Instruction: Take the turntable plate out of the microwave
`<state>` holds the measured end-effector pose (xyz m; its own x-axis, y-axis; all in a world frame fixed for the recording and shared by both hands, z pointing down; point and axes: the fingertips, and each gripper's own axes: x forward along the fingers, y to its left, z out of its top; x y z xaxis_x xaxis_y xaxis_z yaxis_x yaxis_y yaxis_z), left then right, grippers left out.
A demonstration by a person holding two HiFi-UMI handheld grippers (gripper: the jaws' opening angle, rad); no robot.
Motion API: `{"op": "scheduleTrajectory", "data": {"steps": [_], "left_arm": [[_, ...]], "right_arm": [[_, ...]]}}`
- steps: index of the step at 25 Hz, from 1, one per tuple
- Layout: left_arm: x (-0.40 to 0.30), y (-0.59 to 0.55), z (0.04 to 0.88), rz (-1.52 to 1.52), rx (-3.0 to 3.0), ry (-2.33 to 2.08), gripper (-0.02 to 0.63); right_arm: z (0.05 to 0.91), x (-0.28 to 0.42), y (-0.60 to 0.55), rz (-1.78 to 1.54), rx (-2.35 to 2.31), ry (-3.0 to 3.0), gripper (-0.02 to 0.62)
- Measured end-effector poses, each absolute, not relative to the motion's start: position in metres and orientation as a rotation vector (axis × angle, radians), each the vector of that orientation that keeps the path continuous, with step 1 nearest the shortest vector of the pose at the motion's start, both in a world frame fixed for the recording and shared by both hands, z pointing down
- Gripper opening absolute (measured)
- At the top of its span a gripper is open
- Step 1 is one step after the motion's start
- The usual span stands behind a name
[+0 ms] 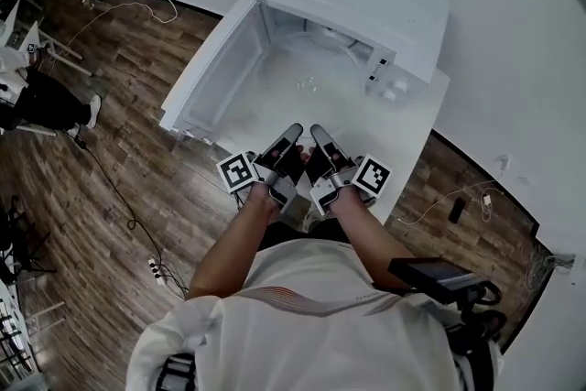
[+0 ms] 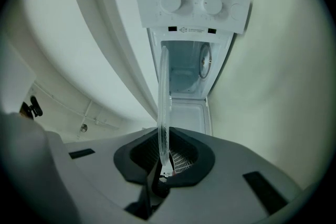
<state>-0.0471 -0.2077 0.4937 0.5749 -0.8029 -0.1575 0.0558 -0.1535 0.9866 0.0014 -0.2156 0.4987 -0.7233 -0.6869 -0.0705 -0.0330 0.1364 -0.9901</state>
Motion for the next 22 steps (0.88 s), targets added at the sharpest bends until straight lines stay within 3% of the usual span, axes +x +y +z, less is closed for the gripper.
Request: {"op": "scheduleTrajectory", "data": {"steps": [22], "left_arm": [[-0.064,-0.049,0.426,-0.794,1.650,-0.534,0.041]], "right_arm": [[0.434,-0.016,-0.053,-1.499,-0.727,1.869,0.031]]}}
